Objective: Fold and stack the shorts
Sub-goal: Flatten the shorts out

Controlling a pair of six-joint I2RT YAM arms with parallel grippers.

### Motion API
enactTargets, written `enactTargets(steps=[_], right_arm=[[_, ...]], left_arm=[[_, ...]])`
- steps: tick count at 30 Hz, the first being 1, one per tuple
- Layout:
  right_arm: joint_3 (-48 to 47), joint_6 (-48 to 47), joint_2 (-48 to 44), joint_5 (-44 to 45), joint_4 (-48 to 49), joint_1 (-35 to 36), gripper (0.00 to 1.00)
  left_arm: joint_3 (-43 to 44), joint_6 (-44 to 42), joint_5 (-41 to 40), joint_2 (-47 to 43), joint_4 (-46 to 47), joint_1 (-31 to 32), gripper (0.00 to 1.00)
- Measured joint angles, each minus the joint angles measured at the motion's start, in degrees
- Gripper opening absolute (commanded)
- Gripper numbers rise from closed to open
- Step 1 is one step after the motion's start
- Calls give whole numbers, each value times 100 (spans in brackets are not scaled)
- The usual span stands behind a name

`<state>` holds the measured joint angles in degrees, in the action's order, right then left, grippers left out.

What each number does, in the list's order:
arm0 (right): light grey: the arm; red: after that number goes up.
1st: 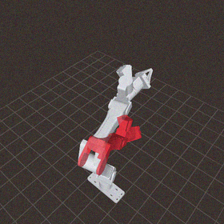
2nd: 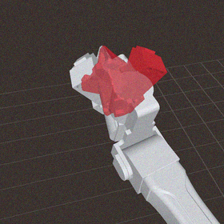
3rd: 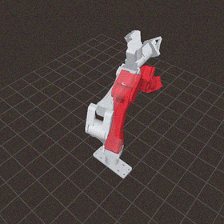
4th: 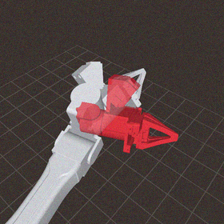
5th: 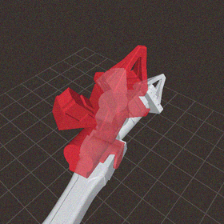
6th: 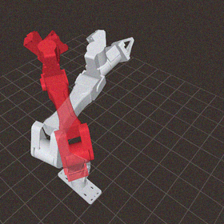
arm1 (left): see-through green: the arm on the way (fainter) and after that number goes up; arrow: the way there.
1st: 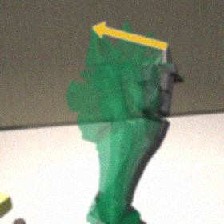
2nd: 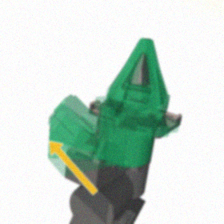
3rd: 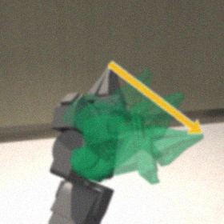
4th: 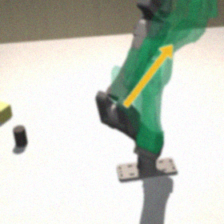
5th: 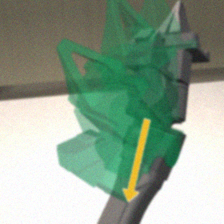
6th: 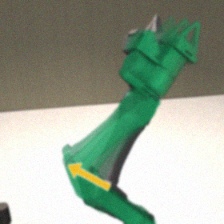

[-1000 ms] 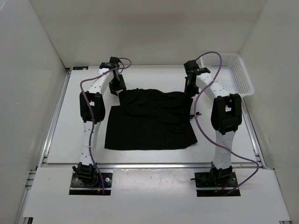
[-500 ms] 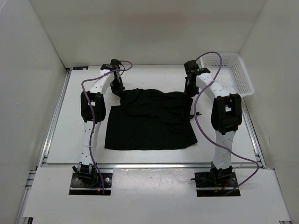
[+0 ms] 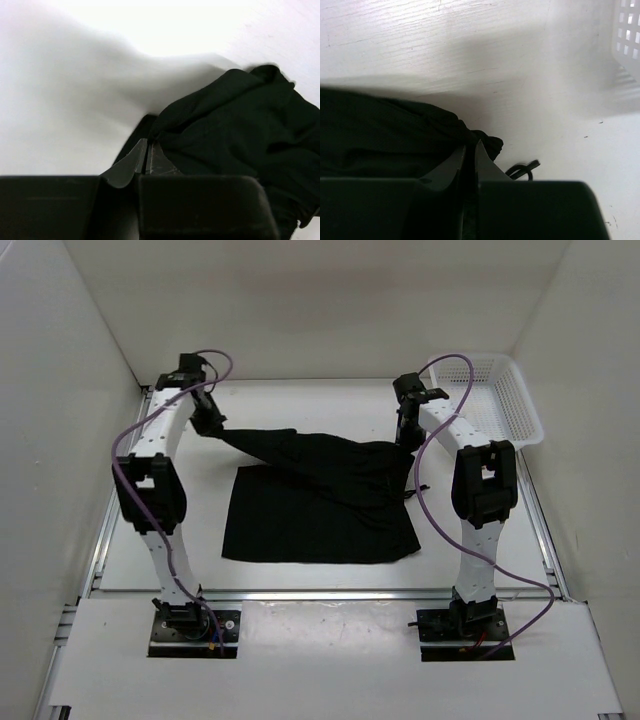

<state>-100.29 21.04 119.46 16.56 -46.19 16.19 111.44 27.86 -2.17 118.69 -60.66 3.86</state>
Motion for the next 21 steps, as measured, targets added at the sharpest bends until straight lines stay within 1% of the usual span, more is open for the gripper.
enactTargets(steps=[4, 7, 8, 9, 10, 12, 13, 14, 15, 16, 18, 20, 21], right_arm=[[2, 17, 0, -17, 2, 2, 0], [2, 20, 0, -17, 0, 4, 0], [2, 20, 0, -17, 0, 4, 0], [2, 22, 0, -17, -2, 4, 0], [2, 20, 0, -15, -2, 4, 0], [2, 20, 0, -15, -4, 4, 0], [2, 20, 0, -15, -2, 4, 0], [2, 20, 0, -13, -4, 4, 0], [4, 20, 0, -13, -2, 4, 0], [15, 20, 0, -13, 2, 4, 0], [46, 20, 0, -15, 7, 4, 0], [79, 22, 0, -15, 2, 4, 0], [81, 22, 0, -17, 0, 2, 0]], left_arm=[[-1080, 149, 17, -787, 286, -382, 10], [-1648, 225, 7, -831, 291, -345, 10], [-1762, 243, 4, -774, 282, -297, 17], [-1812, 254, 7, -719, 260, -254, 32], [-1799, 256, 7, -656, 221, -223, 43], [-1668, 247, 0, -595, 173, -151, 73], [-1484, 258, -11, -562, 109, -116, 78], [-1248, 264, -22, -527, 76, -74, 76], [-951, 278, -26, -474, 52, -37, 72], [-581, 278, -33, -404, 81, 4, 58], [164, 262, -35, -151, 50, 103, 50], [1158, 157, -7, 341, 61, 273, 50], [1860, 111, 28, 756, -48, 391, 53]])
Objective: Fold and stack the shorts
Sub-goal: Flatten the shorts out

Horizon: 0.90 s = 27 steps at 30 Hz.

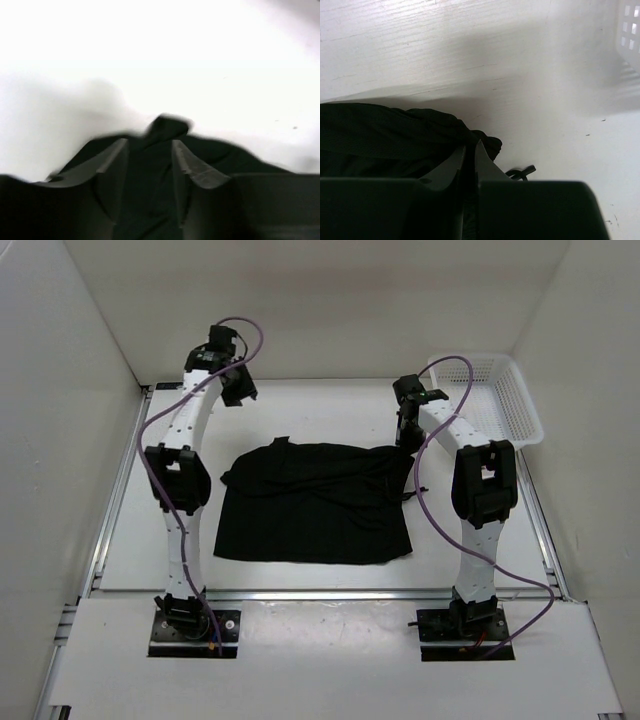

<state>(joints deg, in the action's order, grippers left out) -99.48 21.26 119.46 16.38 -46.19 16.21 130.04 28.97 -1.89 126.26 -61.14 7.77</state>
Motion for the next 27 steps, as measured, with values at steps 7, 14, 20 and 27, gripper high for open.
enactTargets(steps=[7, 14, 20, 27], right_arm=[[0, 0, 0, -4, 4, 2, 0], [0, 0, 2, -4, 4, 0, 0], [2, 0, 7, -4, 7, 2, 0], [0, 0, 28, -4, 7, 0, 0]], left_arm=[[1567, -199, 284, 1860, -76, 846, 77], [1556, -273, 212, 2465, -210, 1309, 60], [1521, -282, -136, 2461, -181, 1248, 57], [1432, -304, -470, 2461, -192, 1191, 30]])
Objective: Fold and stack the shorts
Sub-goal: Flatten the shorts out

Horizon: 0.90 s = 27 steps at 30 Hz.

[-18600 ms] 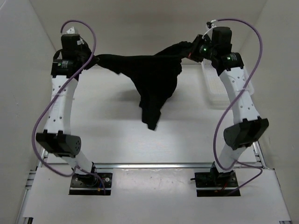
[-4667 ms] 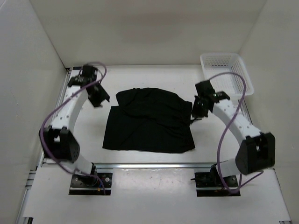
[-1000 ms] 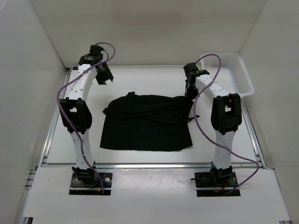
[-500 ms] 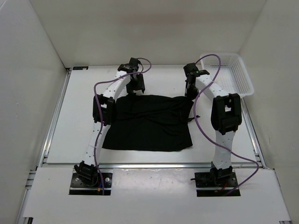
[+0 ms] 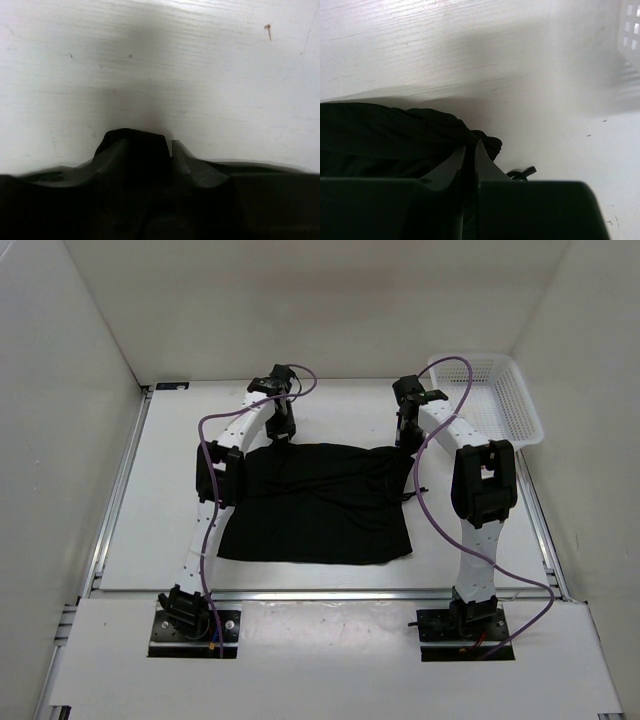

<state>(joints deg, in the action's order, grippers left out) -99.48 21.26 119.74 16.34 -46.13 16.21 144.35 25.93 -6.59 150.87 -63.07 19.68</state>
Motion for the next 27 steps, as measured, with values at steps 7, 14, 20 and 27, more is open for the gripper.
enactTargets(steps=[7, 14, 20, 27], right_arm=[[0, 0, 0, 0, 0, 0, 0], [2, 0, 0, 2, 0, 2, 0], [0, 55, 0, -116, 98, 28, 0], [0, 59, -35, -31, 96, 48, 0]], left_arm=[[-59, -37, -46, -55, -79, -46, 10], [-909, 9, 136, -1207, 55, -831, 10], [-981, 66, 667, -1967, 229, -1700, 10], [-1084, 57, 966, -2046, 227, -1539, 10]])
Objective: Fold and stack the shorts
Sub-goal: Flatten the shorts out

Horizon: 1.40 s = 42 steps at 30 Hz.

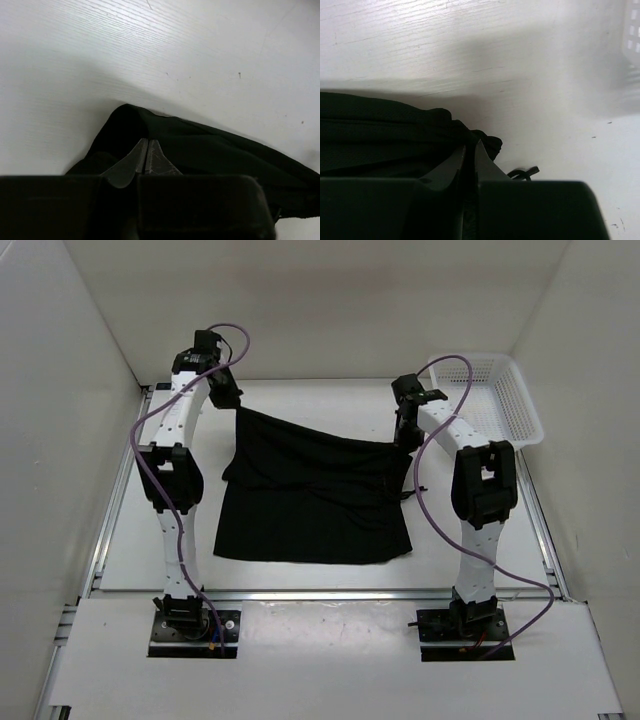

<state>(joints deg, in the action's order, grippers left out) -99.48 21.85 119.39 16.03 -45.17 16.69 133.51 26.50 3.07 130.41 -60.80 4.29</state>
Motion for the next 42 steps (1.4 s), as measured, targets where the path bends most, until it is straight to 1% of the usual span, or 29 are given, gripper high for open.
enactTargets(steps=[3, 7, 10, 12, 15, 16, 17, 18, 19, 20, 21, 22, 23, 24, 26, 28, 29, 32, 34, 35, 37, 39, 41, 42], right_arm=[[2, 0, -155, 33, -50, -11, 0], [2, 20, -581, 57, -118, -11, 0], [-28, 24, -859, 101, -125, -11, 0], [-223, 33, -848, 149, -153, -11, 0], [-693, 61, -610, 232, -144, -11, 0], [-903, 70, -472, 269, -133, -11, 6], [-1088, 74, -339, 302, -85, -11, 14], [-1320, 101, -160, 334, -66, -11, 26], [-1591, 140, 39, 352, -63, -11, 59], [-1860, 153, 254, 352, -39, -13, 70], [-1985, 190, 380, 341, 9, -13, 77], [-2009, 195, 446, 319, 46, -15, 79], [-1978, 188, 459, 310, 24, -15, 79], [-1923, 179, 450, 313, 15, -11, 79], [-1641, 173, 286, 315, 125, -11, 79], [-1182, 170, -22, 317, 162, -7, 79], [-981, 173, -190, 319, 173, -7, 79], [-306, 170, -857, 326, 210, -7, 73], [236, 177, -1432, 299, 251, -7, 70], [522, 190, -1729, 262, 267, -7, 66], [1019, 225, -2232, 153, 278, -7, 65], [1624, 343, -2686, -83, 315, -7, 65], [2293, 485, -3018, -442, 372, -7, 69], [2629, 555, -3123, -640, 374, -11, 73]], left_arm=[[-190, -9, 59, -190, 0, 11, 10], [-590, -37, 57, -798, -17, -46, 10], [-575, -66, 57, -1174, -2, -83, 10], [-225, -83, 70, -1158, 9, -94, 10], [706, -103, 114, -697, 105, -101, 10], [1036, -103, 133, -472, 208, -105, 10], [1298, -98, 138, -236, 358, -111, 15], [1541, -92, 149, 28, 501, -122, 26], [1751, -83, 164, 286, 625, -131, 64], [2037, -37, 197, 638, 750, -149, 76], [2249, -2, 260, 968, 861, -166, 84], [2363, 39, 337, 1241, 951, -188, 96], [2361, 81, 380, 1458, 1008, -208, 100], [2293, 131, 398, 1606, 1001, -227, 100], [1971, 184, 400, 1705, 946, -258, 100], [1563, 173, 393, 1606, 903, -308, 100], [1311, 151, 378, 1484, 901, -326, 100], [365, 46, 264, 702, 855, -374, 99], [-372, -20, 118, -129, 855, -396, 96], [-713, -48, 57, -586, 828, -407, 95], [-1582, -61, -22, -1696, 951, -417, 93], [-2551, 11, -44, -2844, 955, -417, 91], [-3735, 170, 26, -3958, 1029, -417, 91], [-4409, 269, 79, -4385, 1067, -407, 93]])
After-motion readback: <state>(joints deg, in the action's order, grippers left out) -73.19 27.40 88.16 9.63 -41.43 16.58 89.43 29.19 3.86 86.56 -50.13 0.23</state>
